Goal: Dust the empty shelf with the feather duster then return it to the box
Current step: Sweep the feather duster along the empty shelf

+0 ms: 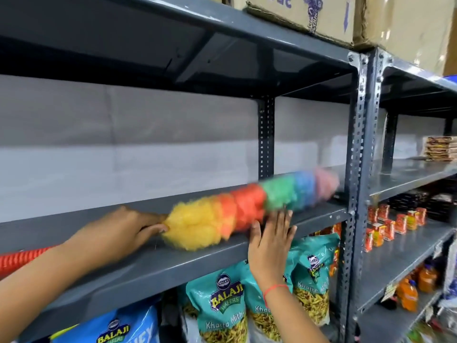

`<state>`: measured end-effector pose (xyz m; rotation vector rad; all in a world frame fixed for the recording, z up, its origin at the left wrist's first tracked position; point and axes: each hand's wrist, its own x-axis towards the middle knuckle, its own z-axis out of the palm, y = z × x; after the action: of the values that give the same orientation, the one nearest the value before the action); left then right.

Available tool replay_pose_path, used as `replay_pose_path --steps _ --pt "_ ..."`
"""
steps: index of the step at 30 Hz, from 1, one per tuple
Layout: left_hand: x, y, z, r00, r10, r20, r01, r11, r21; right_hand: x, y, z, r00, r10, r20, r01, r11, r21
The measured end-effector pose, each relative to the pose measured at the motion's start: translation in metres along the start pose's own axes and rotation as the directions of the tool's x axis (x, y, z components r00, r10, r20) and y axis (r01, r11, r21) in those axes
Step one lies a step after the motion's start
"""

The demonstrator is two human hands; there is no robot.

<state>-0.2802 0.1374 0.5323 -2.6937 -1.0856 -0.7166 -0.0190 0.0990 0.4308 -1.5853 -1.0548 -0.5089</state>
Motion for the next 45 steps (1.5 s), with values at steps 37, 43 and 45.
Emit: replay_pose_path --steps 37,43,45 --pt "-0.187 -0.128 -0.107 0.952 -0.218 -0.214 0.243 0.965 0.099 -0.058 -0.169 0.013 0.966 -0.249 -0.075 0.260 0.908 0.328" --pt "-0.209 -0.158 -0.122 0.902 -0.411 -0.135 0.432 0.861 0.269 -0.073 -0.197 0.022 0.929 -0.366 0.050 0.355 0.922 0.154" --pt "-0.203 -0.157 -0.126 0.883 -0.398 -0.248 0.459 0.842 0.285 -0.072 -0.197 0.021 0.938 -0.339 0.075 0.327 0.936 0.132"
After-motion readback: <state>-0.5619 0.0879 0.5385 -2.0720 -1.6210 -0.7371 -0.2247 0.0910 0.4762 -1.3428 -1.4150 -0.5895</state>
